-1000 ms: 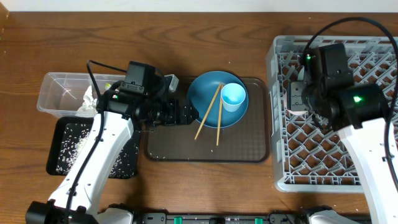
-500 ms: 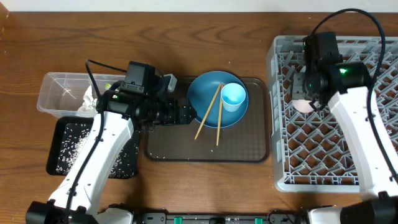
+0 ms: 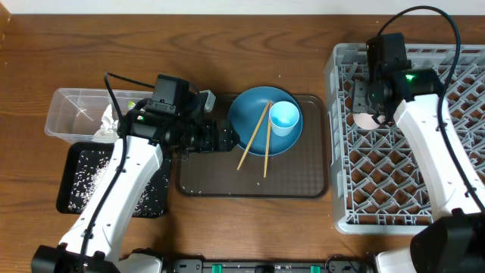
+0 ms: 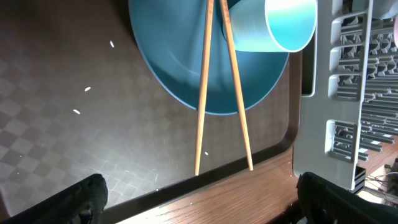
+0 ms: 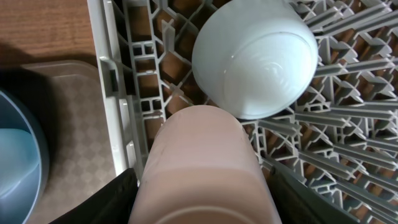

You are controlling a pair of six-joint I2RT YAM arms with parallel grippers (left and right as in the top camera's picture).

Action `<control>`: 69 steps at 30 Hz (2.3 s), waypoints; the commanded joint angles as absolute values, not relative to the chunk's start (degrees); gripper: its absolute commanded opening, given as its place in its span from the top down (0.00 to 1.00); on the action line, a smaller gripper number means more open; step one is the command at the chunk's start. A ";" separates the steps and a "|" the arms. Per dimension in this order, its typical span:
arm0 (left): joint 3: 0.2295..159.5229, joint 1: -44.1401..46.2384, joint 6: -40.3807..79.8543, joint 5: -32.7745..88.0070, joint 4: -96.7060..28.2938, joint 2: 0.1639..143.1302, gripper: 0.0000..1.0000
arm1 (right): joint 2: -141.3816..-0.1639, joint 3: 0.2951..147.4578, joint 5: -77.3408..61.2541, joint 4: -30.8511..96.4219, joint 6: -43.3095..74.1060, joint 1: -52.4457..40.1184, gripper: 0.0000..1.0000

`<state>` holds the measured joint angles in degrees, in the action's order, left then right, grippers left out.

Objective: Sort waste into correct bins and load items into the dishwasher rack
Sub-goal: 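Carry the pink cup with right gripper into the rack, then lower the pink cup into a rack slot with right gripper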

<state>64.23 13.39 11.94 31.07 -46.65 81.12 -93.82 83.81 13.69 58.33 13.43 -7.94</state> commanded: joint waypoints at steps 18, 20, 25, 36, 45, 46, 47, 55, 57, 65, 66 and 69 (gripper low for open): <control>63.99 13.26 11.40 30.35 -46.85 81.23 0.01 | -96.73 84.71 10.81 58.15 13.02 -7.33 0.99; 63.99 13.26 11.40 30.33 -46.85 81.23 0.01 | -96.47 84.71 9.61 58.76 13.02 -7.33 0.99; 63.99 13.26 11.40 30.33 -46.85 81.23 0.01 | -94.35 84.71 8.12 61.63 13.04 -6.96 0.99; 63.99 13.26 11.40 30.33 -46.85 81.23 0.01 | -92.90 84.64 7.88 72.36 13.02 -4.95 0.99; 63.99 13.26 11.40 30.33 -46.87 81.23 0.01 | -92.90 84.53 7.90 72.64 13.04 -4.95 0.99; 63.99 13.26 11.40 30.33 -46.87 81.23 0.01 | -92.90 84.53 7.90 72.62 13.04 -4.95 0.99; 63.99 13.26 11.40 30.33 -46.87 81.23 0.01 | -92.90 84.51 7.92 72.58 13.04 -4.95 0.99; 63.99 13.26 11.40 30.33 -46.87 81.23 0.01 | -92.90 80.88 7.05 68.14 13.04 -4.95 0.99; 63.99 13.26 11.40 30.33 -46.87 81.23 0.01 | -92.90 79.48 7.03 67.00 13.04 -4.93 0.99; 63.99 13.26 11.40 30.33 -46.85 81.23 0.01 | -92.90 77.71 7.07 65.45 12.12 -4.95 0.96; 63.99 13.26 11.40 30.33 -46.85 81.23 0.01 | -92.90 77.65 7.07 65.32 12.12 -4.93 0.95; 63.99 13.26 11.40 30.33 -46.87 81.23 0.01 | -92.90 77.34 7.09 64.86 12.12 -4.93 0.94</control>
<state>64.23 13.39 11.94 31.07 -46.65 81.12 -93.93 77.76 7.05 65.43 12.95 -5.19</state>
